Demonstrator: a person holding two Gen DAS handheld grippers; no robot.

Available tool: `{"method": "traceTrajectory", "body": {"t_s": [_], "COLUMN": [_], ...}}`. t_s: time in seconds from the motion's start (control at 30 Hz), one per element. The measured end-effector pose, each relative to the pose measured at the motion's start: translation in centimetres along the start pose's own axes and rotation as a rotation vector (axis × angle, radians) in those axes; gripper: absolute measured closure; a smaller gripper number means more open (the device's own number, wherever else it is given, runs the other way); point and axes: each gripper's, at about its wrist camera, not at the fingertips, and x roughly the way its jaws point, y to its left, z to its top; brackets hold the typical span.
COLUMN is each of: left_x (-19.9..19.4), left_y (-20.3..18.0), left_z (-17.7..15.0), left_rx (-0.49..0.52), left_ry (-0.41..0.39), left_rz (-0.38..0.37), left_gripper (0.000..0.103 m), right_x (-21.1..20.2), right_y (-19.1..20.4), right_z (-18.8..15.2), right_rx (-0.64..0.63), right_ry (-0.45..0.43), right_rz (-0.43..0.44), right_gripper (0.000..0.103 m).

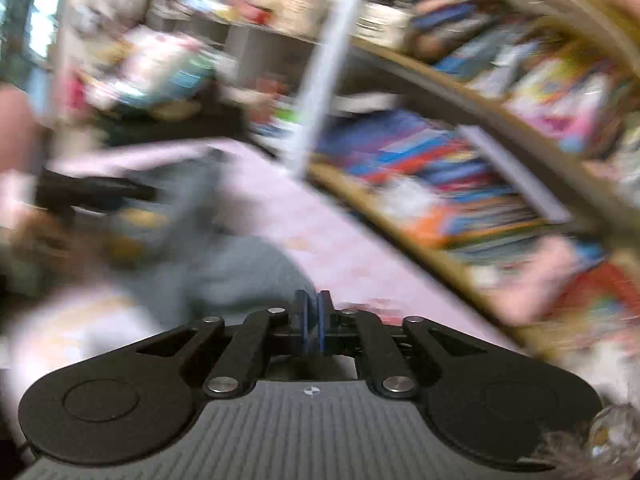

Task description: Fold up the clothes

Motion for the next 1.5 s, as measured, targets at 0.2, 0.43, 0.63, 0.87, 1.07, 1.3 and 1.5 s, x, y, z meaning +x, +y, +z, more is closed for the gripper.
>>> {"method": "traceTrajectory", "body": {"t_s": [0.2, 0.43, 0.63, 0.87, 1.07, 1.3, 1.5], "left_x": [0.0, 0.0, 0.0, 0.1, 0.1, 0.1, 0.1], "left_y": [0.0, 0.0, -0.1, 0.1, 0.1, 0.2, 0.3], "left_z": [0.0, -0.1, -0.1, -0.2, -0.2, -0.2, -0.2], "left_rx": [0.000, 0.002, 0.001, -0.004, -0.003, -0.001, 0.000], "left_ry": [0.003, 0.004, 0.004, 0.001, 0.001, 0.003, 0.004], "left_rz": [-0.001, 0.000, -0.001, -0.005, -0.006, -0.006, -0.006], "left_gripper": [0.008, 0.008, 0.008, 0.008, 0.008, 0.008, 0.008], "right_x": [5.7, 2.5, 4.2, 3.8, 0.3, 1.0, 0.6], "right_y": [-4.2, 0.5, 7.5, 1.1, -7.4, -6.1, -5.4], "right_z": [-3.2, -3.4, -4.7, -3.1, -7.7, -12.8, -13.2], "right_rx": [0.104, -0.057, -0.278, 0.062, 0.542, 0.720, 0.833], "right_ry": [0.149, 0.053, 0.153, 0.104, 0.133, 0.205, 0.111], "right_rz": [-0.109, 0.121, 0.200, 0.071, -0.106, 0.036, 0.091], "right_gripper": [0.088, 0.034, 0.046, 0.097, 0.096, 0.086, 0.064]}}
